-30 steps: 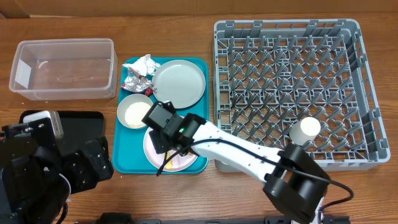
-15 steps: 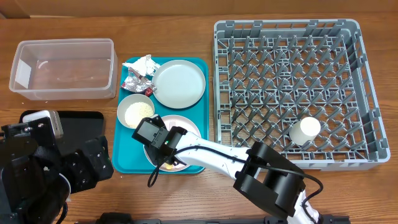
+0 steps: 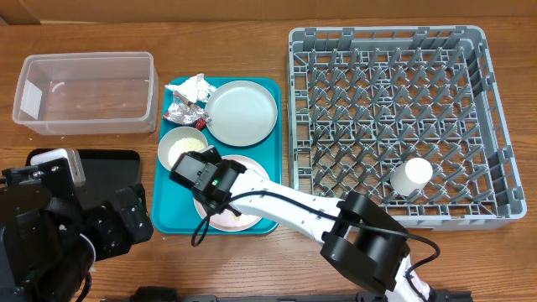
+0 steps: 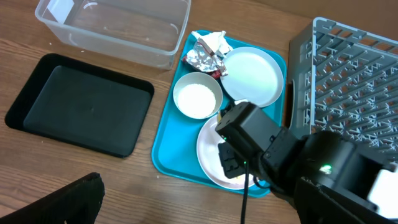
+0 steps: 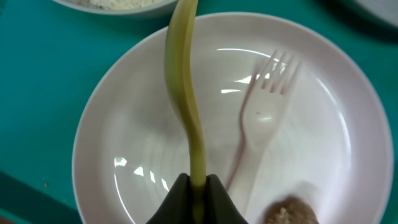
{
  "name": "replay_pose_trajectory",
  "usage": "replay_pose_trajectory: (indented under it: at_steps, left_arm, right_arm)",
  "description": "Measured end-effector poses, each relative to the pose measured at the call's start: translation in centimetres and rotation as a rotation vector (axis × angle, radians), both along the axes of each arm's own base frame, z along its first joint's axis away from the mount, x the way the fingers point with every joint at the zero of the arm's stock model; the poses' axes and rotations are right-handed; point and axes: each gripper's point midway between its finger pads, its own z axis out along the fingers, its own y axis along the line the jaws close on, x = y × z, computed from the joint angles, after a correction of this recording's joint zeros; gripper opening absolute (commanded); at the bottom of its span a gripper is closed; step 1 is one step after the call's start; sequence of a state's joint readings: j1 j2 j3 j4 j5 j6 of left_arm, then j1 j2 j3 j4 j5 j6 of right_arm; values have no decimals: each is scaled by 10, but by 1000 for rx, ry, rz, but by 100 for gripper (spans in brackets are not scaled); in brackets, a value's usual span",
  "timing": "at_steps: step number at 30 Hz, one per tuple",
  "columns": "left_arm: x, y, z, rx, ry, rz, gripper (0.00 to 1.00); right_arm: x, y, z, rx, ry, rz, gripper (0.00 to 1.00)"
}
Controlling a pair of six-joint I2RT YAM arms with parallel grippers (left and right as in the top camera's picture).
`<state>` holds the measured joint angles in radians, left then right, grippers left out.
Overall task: Sort waste into correct bins and load items into the dishwasher rack
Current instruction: 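Move the right gripper to the pink plate and grasp the yellow spoon, then drop the yellow spoon into the rack with the right gripper, then return the right gripper to the pink plate and grasp the white fork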
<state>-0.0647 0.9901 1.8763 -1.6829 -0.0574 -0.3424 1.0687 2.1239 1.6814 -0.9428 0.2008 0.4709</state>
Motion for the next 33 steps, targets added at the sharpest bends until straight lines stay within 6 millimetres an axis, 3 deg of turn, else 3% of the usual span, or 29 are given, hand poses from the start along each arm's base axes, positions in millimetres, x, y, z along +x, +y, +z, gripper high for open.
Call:
replay_pose_trajectory:
  at_steps: [6, 10, 12, 14, 17, 19, 20, 21, 23, 29, 33]
  left_arm:
    - [0, 0, 0, 0, 0, 0, 100]
    - [0, 0, 0, 0, 0, 0, 100]
    - [0, 0, 0, 0, 0, 0, 100]
    - [0, 0, 0, 0, 0, 0, 100]
    - [0, 0, 0, 0, 0, 0, 100]
    - [0, 0, 0, 0, 0, 0, 100]
    - [0, 0, 0, 0, 0, 0, 100]
    - [0, 0, 0, 0, 0, 0, 100]
    - [0, 0, 0, 0, 0, 0, 100]
    - [0, 0, 0, 0, 1, 0, 100]
    - [0, 0, 0, 0, 1, 0, 100]
  right_arm:
    - [12, -3, 45, -18, -61, -14, 4]
    - [29, -22, 97, 32, -109, -68, 4]
    - [55, -62, 130, 51, -138, -165, 4]
    - [85, -116, 148, 24, -148, -274, 4]
    - [112, -162, 142, -15, -142, -376, 4]
    - [123, -196, 111, -49, -85, -432, 4]
    - [122, -201, 100, -56, -57, -427, 21]
    - [123, -200, 96, -49, -56, -420, 36]
    - [122, -198, 85, -46, -43, -386, 46]
    - [113, -191, 81, -47, -9, -327, 51]
    - [98, -158, 85, 52, 32, -251, 49]
